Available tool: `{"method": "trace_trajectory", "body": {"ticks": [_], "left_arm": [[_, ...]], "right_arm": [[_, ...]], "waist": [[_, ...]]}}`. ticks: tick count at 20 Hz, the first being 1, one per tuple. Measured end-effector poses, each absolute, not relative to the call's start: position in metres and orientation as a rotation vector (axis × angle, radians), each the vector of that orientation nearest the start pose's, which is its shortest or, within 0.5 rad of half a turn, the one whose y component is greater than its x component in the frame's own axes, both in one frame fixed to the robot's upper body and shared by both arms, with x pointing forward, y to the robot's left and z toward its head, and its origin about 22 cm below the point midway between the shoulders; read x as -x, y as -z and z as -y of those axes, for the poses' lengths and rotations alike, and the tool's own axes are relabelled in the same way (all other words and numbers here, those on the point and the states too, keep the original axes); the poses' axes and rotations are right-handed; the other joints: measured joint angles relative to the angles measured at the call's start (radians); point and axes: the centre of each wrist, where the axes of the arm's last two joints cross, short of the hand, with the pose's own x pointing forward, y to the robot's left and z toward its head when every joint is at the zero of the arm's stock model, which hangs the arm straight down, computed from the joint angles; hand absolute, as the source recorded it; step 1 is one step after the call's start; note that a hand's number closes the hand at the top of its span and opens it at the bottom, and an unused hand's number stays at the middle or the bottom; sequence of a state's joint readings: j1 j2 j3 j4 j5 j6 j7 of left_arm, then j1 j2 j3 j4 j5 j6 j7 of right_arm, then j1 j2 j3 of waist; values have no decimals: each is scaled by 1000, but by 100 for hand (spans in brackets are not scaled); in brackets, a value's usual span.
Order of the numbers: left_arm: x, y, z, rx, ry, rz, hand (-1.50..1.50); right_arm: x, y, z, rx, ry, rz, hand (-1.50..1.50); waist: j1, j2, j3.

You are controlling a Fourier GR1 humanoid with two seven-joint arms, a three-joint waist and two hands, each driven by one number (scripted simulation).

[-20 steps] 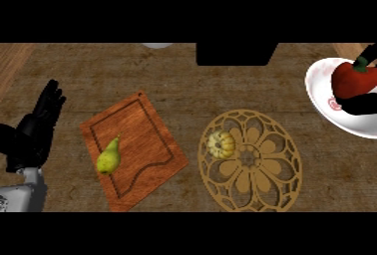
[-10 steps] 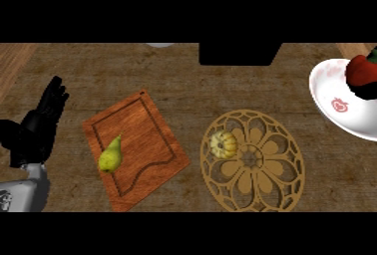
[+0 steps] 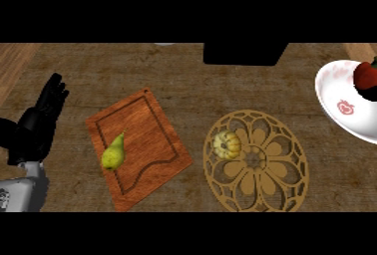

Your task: Pick the bell pepper from the placemat and place it in the bowl

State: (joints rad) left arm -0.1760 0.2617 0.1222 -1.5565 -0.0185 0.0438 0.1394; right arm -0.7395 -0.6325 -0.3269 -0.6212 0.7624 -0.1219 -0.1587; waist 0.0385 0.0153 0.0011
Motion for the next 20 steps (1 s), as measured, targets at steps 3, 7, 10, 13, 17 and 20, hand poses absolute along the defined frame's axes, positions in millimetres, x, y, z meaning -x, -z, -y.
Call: {"method": "trace_trajectory", "body": {"ticks": [3, 7, 10, 13, 17, 20], "left_arm": [[-284, -61, -298, -299, 101, 1598, 0], [-285, -57, -292, -291, 101, 1598, 0], [-289, -59, -290, -290, 97, 1605, 0], [-287, -58, -292, -289, 96, 1597, 0], [-284, -57, -295, -301, 92, 1590, 0], [-284, -58, -300, -304, 88, 1590, 0]], "right_arm": [[-376, -109, 448, 1108, -572, 1205, -150], [-369, -95, 461, 1026, -592, 1154, -150], [-365, -90, 468, 945, -572, 1206, -150], [-365, -92, 472, 846, -439, 1318, -150], [-360, -104, 485, 715, -170, 1493, -150], [-348, -112, 504, 629, 9, 1584, -150]], "waist": [[5, 3, 1], [11, 6, 2], [10, 7, 4], [8, 4, 4], [-2, 1, 6], [-9, 1, 5]]}}
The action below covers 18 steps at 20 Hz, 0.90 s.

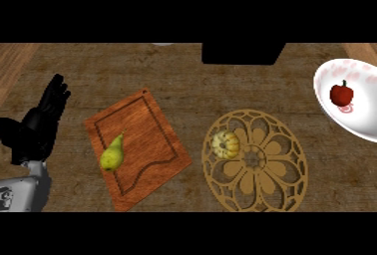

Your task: Pick the bell pepper from the placemat and place it in the bowl

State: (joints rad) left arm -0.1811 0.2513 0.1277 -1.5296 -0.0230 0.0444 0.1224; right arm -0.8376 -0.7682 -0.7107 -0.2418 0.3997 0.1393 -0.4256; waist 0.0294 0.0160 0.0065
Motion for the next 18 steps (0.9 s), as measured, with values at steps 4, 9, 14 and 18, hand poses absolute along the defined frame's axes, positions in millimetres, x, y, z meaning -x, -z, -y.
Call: {"method": "trace_trajectory", "body": {"ticks": [4, 9, 14, 18], "left_arm": [[-280, -59, -299, -304, 87, 1593, 0], [-279, -63, -300, -299, 78, 1597, 0], [-277, -60, -304, -309, 76, 1594, 0], [-277, -60, -302, -312, 77, 1590, 0]], "right_arm": [[-311, -113, 542, 559, 116, 1607, -150], [-260, -109, 580, 512, 154, 1599, -150], [-217, -106, 605, 438, 180, 1604, -150], [-198, -109, 615, 420, 201, 1604, -150]], "waist": [[0, 1, 0], [-1, 3, 2], [-8, 2, 3], [-10, 0, 4]]}}
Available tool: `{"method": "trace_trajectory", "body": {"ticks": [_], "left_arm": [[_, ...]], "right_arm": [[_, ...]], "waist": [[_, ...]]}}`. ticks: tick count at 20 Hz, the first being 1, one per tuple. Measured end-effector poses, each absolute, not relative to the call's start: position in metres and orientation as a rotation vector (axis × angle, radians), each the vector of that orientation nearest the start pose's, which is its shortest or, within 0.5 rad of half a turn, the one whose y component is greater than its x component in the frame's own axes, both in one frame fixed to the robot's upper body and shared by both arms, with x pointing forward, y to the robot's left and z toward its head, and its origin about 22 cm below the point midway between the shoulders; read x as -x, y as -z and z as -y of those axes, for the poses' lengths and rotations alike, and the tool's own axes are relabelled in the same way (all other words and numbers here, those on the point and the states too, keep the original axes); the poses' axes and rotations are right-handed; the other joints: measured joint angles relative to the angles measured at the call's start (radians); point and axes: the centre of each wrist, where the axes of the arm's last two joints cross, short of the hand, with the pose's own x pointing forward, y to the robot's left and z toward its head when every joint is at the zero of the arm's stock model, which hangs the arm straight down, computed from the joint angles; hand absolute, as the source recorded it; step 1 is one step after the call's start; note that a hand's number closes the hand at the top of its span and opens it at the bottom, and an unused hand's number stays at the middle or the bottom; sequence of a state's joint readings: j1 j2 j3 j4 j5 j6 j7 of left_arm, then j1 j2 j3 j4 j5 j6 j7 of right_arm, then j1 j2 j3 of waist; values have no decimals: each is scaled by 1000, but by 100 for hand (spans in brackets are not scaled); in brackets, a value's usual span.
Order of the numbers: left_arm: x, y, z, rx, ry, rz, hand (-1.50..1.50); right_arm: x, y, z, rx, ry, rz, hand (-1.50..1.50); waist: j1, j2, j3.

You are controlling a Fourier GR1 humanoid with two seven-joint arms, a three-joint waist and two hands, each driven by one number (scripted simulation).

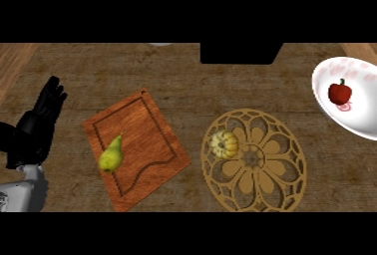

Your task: Pick the bell pepper from the placemat and place it in the bowl

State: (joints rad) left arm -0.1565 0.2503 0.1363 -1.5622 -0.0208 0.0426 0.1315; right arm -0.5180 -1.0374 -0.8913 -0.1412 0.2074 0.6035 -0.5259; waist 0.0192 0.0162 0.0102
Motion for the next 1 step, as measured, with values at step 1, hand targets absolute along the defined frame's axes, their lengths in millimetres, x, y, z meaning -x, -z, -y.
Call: {"method": "trace_trajectory", "body": {"ticks": [1], "left_arm": [[-277, -60, -302, -310, 78, 1590, 0]], "right_arm": [[-195, -109, 617, 420, 205, 1606, -150]], "waist": [[0, 0, 0]]}}
